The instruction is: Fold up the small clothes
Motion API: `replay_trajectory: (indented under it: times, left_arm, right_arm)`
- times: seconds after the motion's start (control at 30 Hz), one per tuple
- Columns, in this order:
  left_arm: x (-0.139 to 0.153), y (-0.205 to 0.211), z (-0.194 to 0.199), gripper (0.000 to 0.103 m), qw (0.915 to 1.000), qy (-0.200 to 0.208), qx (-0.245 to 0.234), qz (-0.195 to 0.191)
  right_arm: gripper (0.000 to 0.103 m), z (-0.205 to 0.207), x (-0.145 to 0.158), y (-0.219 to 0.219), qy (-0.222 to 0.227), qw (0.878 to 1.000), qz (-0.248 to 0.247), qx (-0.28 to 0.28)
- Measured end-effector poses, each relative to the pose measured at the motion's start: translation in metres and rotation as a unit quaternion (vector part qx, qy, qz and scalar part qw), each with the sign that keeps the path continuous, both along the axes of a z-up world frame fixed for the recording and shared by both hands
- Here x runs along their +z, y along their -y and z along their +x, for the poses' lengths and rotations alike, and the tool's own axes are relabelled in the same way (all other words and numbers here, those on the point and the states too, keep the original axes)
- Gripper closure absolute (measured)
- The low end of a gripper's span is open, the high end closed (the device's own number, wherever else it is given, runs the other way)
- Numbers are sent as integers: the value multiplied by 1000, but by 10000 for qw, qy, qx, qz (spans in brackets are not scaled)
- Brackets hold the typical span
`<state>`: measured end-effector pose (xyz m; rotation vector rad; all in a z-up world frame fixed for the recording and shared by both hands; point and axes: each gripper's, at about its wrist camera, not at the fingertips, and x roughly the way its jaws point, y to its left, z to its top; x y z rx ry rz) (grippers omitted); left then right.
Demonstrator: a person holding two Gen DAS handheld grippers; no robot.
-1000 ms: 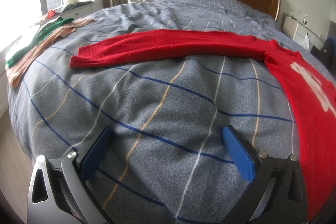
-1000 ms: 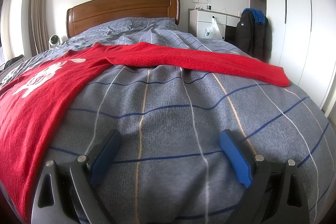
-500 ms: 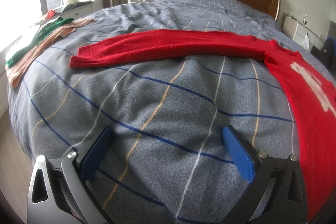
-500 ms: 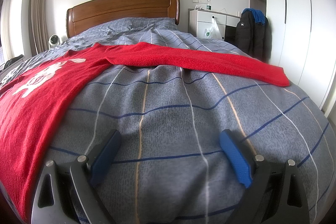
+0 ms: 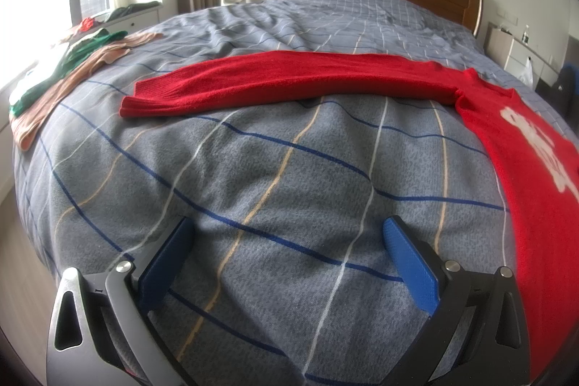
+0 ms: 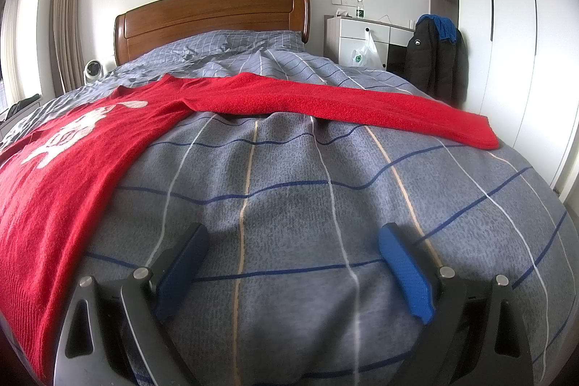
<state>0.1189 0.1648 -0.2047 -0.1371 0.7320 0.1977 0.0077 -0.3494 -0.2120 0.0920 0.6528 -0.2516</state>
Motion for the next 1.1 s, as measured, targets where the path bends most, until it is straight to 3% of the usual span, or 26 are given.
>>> replay_trajectory:
  times: [1.1]
  left_arm:
    - [0, 0, 0, 0, 10000, 2, 0, 10]
  right_arm:
    - [9, 0, 0, -2, 2, 10000, -21, -8]
